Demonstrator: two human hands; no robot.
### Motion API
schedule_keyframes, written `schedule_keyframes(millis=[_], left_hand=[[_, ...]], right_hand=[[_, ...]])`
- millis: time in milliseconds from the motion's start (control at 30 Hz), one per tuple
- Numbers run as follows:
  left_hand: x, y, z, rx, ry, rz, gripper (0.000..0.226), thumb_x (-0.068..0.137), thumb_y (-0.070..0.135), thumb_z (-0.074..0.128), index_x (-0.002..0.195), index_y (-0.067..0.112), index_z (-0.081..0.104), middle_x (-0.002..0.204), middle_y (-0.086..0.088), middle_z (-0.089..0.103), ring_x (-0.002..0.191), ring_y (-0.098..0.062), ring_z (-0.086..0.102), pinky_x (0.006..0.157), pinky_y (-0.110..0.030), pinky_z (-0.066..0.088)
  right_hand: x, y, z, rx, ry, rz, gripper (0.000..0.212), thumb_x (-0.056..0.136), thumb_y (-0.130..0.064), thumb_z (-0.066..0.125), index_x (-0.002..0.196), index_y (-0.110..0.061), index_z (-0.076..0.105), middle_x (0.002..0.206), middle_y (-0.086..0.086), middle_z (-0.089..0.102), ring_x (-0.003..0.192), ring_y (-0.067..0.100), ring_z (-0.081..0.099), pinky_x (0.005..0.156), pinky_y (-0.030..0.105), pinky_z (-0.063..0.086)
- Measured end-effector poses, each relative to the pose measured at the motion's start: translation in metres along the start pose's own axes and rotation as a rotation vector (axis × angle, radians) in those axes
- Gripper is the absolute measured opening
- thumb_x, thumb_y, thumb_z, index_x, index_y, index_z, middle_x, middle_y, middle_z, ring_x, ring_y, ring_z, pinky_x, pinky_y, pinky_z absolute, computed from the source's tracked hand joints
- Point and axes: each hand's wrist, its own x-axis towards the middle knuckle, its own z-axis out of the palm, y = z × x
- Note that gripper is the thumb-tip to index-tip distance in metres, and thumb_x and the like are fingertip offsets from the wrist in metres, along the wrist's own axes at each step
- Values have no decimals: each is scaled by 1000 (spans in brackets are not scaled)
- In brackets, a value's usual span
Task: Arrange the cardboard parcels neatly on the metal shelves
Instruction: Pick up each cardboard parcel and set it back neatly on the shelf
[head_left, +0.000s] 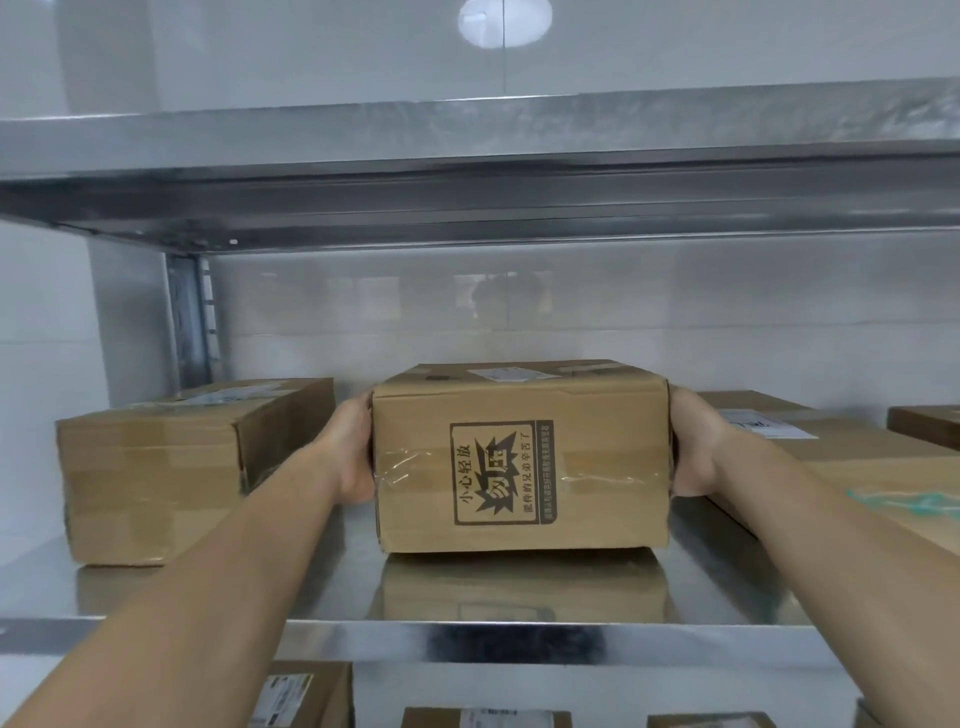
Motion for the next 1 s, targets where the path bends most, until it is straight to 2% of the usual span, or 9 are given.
schedule_keyframes(millis=[133, 267, 500, 567, 667, 767, 867, 933, 1000], left_hand=[[-8, 15, 2, 4, -33, 6, 51, 96, 54, 50, 127, 17, 68, 117, -17, 74, 112, -38, 69, 98, -53, 53], [-16, 21, 4, 14, -38, 28, 50, 96, 53, 50, 128, 18, 68, 117, -16, 74, 111, -38, 69, 95, -53, 54], [-17, 15, 2, 15, 43, 68, 48, 99, 52, 43, 120, 19, 72, 111, -15, 76, 109, -37, 68, 91, -53, 52], [-14, 15, -2, 14, 77, 88, 46, 97, 51, 42, 116, 21, 72, 111, -14, 76, 110, -38, 65, 99, -57, 46], [-14, 17, -6, 12, 99, 97, 34, 93, 47, 46, 99, 23, 70, 113, -12, 74, 112, -37, 62, 106, -60, 39], [-18, 18, -7, 16, 115, 94, 24, 89, 46, 51, 93, 27, 65, 111, -8, 71, 110, -33, 60, 106, -57, 39], [-18, 16, -7, 22, 112, 120, 29, 92, 50, 50, 97, 27, 67, 106, -5, 72, 100, -29, 65, 95, -45, 49], [-18, 13, -5, 16, 97, 156, 40, 98, 53, 48, 100, 22, 73, 102, -8, 77, 92, -30, 71, 81, -40, 54], [-19, 11, -1, 13, 74, 213, 45, 101, 53, 47, 102, 19, 77, 106, -12, 78, 90, -31, 74, 80, -40, 58]], right_hand=[[-7, -15, -2, -9, 14, -18, 30, 90, -49, 61, 108, -27, 73, 117, 8, 76, 111, 35, 71, 105, 55, 48], [-14, -18, -1, -1, -28, -24, 27, 88, -47, 63, 100, -25, 74, 118, 8, 76, 114, 34, 69, 106, 54, 47], [-14, -13, -4, 9, -22, -62, 31, 90, -50, 60, 98, -24, 75, 109, 8, 78, 100, 35, 72, 96, 53, 53], [-12, -11, -7, 45, -22, -103, 27, 90, -46, 58, 95, -25, 74, 100, 7, 78, 94, 34, 72, 92, 50, 54], [-12, -10, -11, 87, -29, -176, 31, 95, -44, 54, 85, -24, 75, 85, 5, 75, 78, 29, 72, 85, 45, 54], [-8, -12, -9, 172, -2, -193, 41, 101, -53, 48, 100, -20, 72, 83, 5, 74, 70, 27, 71, 77, 39, 54], [-2, -10, -4, 201, 7, -218, 59, 103, -62, 41, 102, -12, 73, 85, 7, 76, 69, 27, 74, 73, 39, 53], [-1, -8, 0, 213, 0, -251, 59, 103, -63, 40, 99, -17, 76, 87, 9, 79, 70, 26, 77, 76, 42, 55], [0, -6, 3, 231, -14, -276, 56, 101, -64, 44, 99, -20, 78, 92, 9, 79, 75, 27, 77, 83, 45, 57]])
